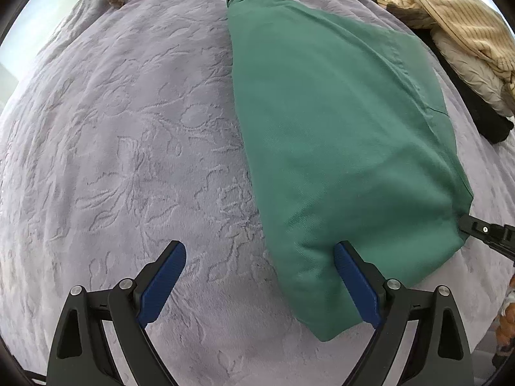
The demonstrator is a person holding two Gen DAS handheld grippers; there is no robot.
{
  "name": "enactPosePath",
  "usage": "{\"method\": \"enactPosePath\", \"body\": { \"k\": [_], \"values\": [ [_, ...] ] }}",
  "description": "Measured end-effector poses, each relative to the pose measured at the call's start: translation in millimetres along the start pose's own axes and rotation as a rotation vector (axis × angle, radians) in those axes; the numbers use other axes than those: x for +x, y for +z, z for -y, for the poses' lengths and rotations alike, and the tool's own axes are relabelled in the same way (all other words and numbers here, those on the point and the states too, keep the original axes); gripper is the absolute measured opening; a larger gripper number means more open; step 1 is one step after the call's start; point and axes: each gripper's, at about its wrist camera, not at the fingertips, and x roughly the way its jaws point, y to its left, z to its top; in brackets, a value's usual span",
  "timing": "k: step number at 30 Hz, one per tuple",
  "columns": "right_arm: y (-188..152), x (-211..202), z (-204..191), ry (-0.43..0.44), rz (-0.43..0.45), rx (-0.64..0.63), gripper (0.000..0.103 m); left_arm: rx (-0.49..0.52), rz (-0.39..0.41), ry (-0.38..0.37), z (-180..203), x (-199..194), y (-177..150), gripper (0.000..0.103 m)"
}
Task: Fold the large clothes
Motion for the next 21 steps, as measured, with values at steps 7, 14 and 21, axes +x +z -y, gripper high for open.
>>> {"method": "enactPosePath", "body": {
  "k": [7,14,21],
  "values": [
    [5,-7,-6,0.01,0.025,-0.007,0.046,0.003,-0.007,0.022,9,0,0,0.096],
    [13,-6,-10,0.013,0.03,-0.017,0.058,-0.013,-0.016,0.041,15,3,-1,0.103],
    [23,-9,-7,0.023,0.043,-0.023,0.059,0.01,-0.014,0.046,16,-1,3,0.103]
  ]
}}
